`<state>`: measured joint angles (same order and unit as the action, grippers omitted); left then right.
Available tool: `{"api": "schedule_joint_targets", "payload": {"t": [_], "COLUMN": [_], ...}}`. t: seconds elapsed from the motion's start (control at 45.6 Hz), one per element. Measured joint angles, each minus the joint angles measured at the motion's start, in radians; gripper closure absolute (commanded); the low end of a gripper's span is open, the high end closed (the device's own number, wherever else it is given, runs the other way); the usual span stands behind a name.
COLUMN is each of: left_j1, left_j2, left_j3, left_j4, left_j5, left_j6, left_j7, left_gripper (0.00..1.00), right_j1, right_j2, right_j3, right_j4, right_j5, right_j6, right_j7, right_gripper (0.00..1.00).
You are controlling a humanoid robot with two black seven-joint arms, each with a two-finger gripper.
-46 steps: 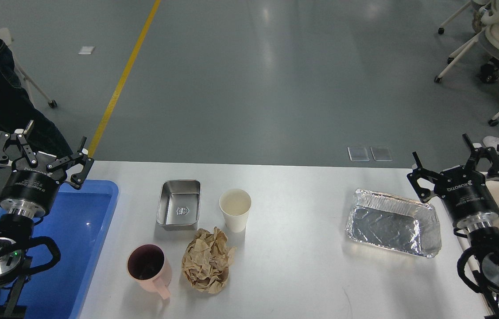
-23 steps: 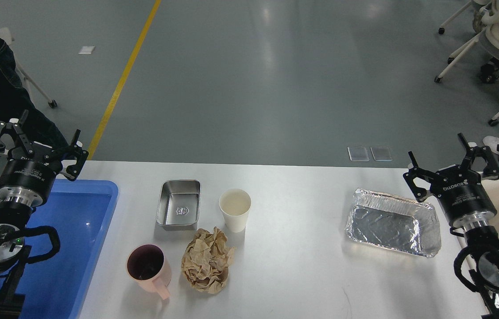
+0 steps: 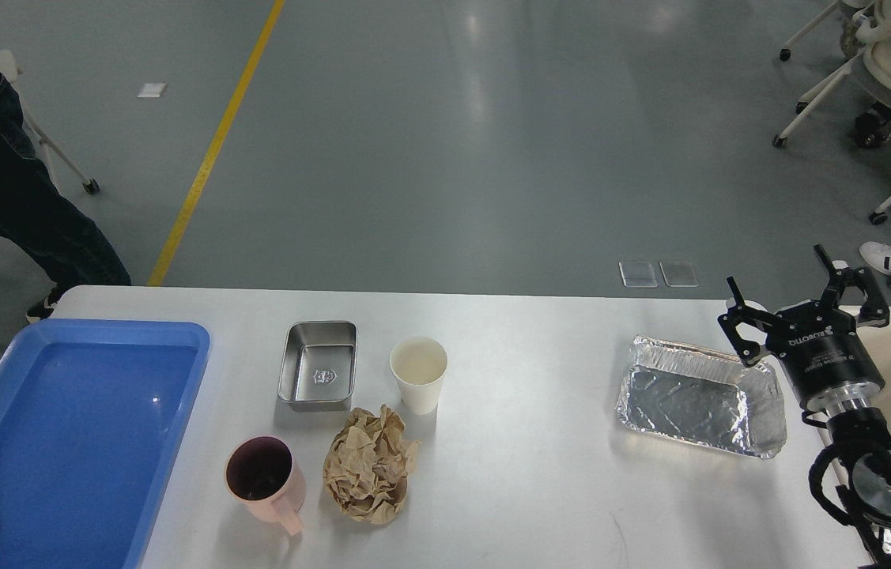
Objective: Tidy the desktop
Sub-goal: 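Lower the left gripper toward the blue tray, then reach the left gripper to the pink mug and grasp it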
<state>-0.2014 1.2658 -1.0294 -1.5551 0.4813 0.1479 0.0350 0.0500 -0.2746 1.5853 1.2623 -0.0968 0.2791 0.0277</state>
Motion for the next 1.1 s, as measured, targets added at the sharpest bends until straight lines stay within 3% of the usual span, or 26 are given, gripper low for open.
{"api": "schedule_joint_targets", "payload": {"t": [0.088,0.197,0.285,0.372,0.504,0.745,1.095], "left_j1": [0.000,0.006,0.007,0.008,0.005,0.023,0.076], "left_j2": [0.090,0.165,0.204,0.220,0.211,0.159,0.108], "left_j3": [0.031,0.070,0.122,0.194,0.291,0.458,0.484], "left_j4": [-0.057,-0.127,-0.169,-0.196,-0.207,-0.208,-0.207], "left_j5": [0.121,0.223,0.250,0.261,0.268,0.312,0.501], "left_j6": [-0.043,-0.161,-0.237,-0.257,-0.245,-0.139,-0.136], "left_j7": [-0.041,-0.073,-0.055,-0.012,0.018,0.011,-0.013], "left_gripper": [0.03,0.03,0.03,0.03,0.03,0.03,0.03], "right_j1": [0.004,0.007,0.010,0.011,0.010,0.006,0.000], "right_j2": [0.000,0.000,0.000,-0.001,-0.003,0.000,-0.011], "right_j3": [-0.007,-0.025,-0.030,-0.031,-0.033,-0.036,-0.036], "right_j4": [0.000,0.000,-0.001,-0.002,-0.003,-0.003,-0.002], "right_j5": [0.000,0.000,0.000,0.000,0.000,0.000,-0.014], "right_j6": [-0.003,-0.004,-0.004,-0.004,-0.005,-0.010,-0.015], "right_j7": [0.000,0.000,0.000,0.000,0.000,0.000,0.000], "right_gripper": [0.00,0.00,0.00,0.00,0.00,0.00,0.00]}}
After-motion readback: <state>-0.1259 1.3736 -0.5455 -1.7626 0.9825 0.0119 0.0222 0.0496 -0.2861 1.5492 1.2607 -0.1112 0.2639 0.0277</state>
